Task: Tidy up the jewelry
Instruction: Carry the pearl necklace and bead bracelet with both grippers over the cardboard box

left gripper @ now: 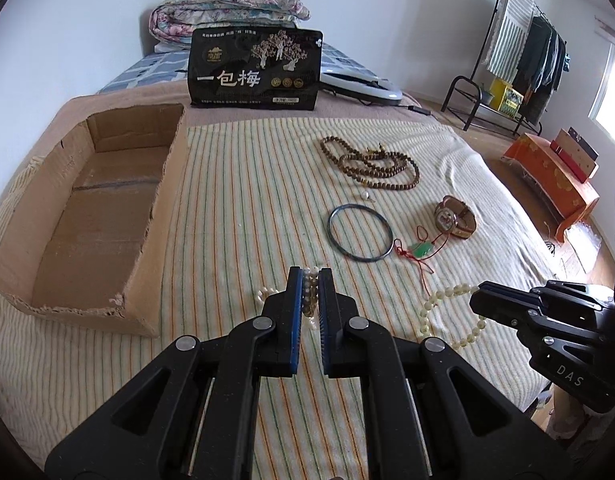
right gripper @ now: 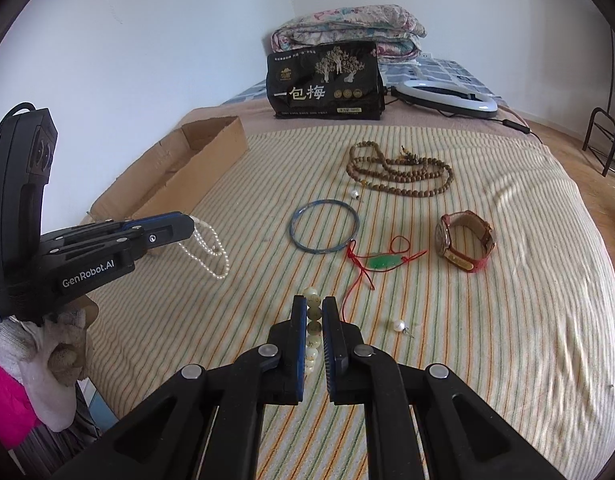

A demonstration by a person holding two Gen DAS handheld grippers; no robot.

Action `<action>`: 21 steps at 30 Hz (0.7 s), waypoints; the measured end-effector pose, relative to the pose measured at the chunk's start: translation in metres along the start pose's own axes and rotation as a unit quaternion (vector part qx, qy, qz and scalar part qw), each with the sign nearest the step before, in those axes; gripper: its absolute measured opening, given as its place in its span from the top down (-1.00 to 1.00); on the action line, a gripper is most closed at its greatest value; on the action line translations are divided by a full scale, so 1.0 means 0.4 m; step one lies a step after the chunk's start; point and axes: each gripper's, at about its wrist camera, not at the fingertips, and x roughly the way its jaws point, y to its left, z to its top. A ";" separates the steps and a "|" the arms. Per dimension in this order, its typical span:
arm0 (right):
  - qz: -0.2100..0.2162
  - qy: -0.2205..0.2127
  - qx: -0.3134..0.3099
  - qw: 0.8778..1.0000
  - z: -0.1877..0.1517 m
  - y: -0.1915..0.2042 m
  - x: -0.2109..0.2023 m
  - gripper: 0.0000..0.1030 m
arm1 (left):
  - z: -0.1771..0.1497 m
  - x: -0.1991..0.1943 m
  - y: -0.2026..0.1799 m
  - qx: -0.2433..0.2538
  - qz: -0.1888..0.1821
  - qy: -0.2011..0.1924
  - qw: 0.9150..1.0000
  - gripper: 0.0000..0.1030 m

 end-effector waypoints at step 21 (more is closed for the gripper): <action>0.018 -0.046 -0.034 0.998 0.148 0.074 -0.040 0.90 | 0.163 -0.182 0.136 -0.024 0.026 -0.110 0.993 0.90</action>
